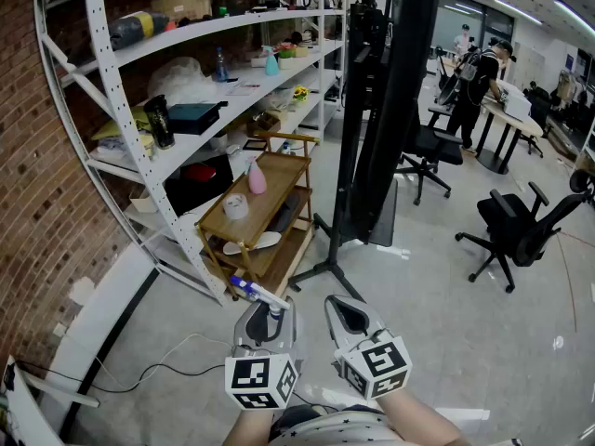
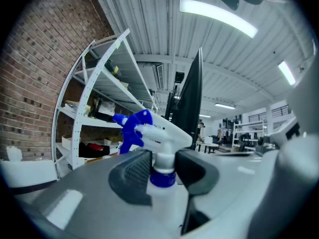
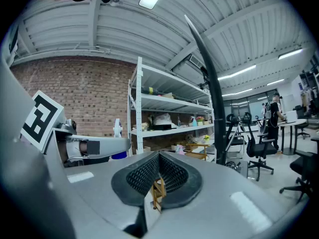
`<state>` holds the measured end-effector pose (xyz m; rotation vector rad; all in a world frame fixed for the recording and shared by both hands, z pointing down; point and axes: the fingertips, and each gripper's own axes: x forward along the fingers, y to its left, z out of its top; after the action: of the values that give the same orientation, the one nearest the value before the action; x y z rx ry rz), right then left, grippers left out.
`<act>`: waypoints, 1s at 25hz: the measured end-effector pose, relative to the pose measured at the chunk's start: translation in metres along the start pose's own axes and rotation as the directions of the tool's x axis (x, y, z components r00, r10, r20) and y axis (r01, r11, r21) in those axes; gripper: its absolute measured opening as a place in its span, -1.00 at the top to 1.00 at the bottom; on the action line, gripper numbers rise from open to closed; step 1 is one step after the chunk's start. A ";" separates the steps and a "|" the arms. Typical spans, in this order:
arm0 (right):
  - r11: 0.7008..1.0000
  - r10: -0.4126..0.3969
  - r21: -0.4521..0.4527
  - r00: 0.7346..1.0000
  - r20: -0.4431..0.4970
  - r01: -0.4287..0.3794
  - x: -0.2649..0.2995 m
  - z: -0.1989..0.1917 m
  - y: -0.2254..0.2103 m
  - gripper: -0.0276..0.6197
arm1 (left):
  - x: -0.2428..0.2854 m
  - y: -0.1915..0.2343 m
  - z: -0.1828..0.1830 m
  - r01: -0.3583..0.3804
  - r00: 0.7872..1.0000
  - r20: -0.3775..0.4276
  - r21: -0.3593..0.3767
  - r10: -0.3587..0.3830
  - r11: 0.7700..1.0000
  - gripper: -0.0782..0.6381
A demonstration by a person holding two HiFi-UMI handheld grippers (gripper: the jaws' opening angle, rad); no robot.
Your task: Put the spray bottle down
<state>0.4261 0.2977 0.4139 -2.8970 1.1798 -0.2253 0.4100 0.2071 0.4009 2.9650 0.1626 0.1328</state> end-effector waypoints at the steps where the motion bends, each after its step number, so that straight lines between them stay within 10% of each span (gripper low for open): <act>1: 1.000 0.016 -0.001 1.000 -0.004 -0.016 0.003 -0.002 0.004 0.92 | -0.004 0.005 -0.002 -0.014 1.000 0.002 -0.001 0.014 1.000 0.40; 11: 0.954 0.298 -0.034 0.954 -0.041 -0.299 0.059 -0.013 0.103 0.92 | -0.074 0.095 -0.013 -0.288 0.957 0.017 -0.005 0.288 0.957 0.40; 25: 0.675 0.725 -0.066 0.677 -0.124 -0.735 0.084 -0.032 0.375 0.92 | -0.297 0.253 -0.004 -0.718 0.686 0.053 -0.107 0.725 0.688 0.40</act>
<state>0.2201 -0.0280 0.4343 -2.2226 2.3054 -0.2705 0.1409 -0.0749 0.4248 2.7539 -1.0236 0.0916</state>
